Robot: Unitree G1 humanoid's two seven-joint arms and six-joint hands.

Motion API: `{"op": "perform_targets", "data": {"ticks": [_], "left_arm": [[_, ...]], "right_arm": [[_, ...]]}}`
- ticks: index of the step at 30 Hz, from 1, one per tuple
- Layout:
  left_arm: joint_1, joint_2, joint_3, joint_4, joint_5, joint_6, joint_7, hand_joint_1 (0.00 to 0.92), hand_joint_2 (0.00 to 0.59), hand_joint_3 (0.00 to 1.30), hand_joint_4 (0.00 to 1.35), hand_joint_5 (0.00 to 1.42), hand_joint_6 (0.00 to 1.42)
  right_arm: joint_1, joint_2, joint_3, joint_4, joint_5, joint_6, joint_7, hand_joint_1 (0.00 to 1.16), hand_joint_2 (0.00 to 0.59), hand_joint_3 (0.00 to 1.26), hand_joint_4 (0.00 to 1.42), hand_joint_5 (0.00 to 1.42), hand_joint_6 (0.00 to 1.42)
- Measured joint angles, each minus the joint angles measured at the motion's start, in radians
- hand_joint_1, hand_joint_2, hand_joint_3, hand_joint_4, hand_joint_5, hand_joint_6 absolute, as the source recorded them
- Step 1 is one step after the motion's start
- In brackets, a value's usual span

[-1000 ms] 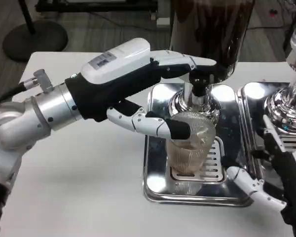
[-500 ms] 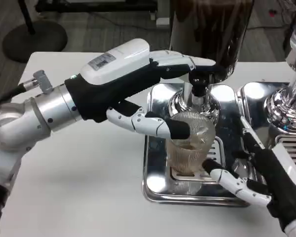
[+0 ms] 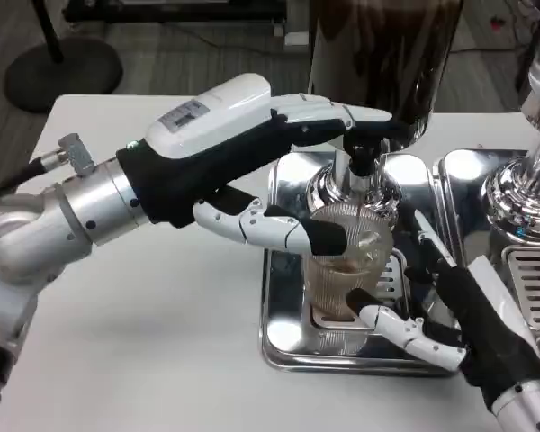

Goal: Grasp the cup under the faucet to collect the drink, then remove the cup.

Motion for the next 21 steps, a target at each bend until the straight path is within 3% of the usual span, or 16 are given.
{"op": "perform_targets", "data": {"ticks": [21], "left_arm": [[0.017, 0.007, 0.000, -0.029, 0.003, 0.032, 0.016, 0.045, 0.137, 0.25, 0.23, 0.27, 0.17]], "right_arm": [[-0.115, 0.021, 0.037, 0.159, 0.023, -0.028, -0.031, 0.54, 0.174, 0.00, 0.00, 0.00, 0.15]]}}
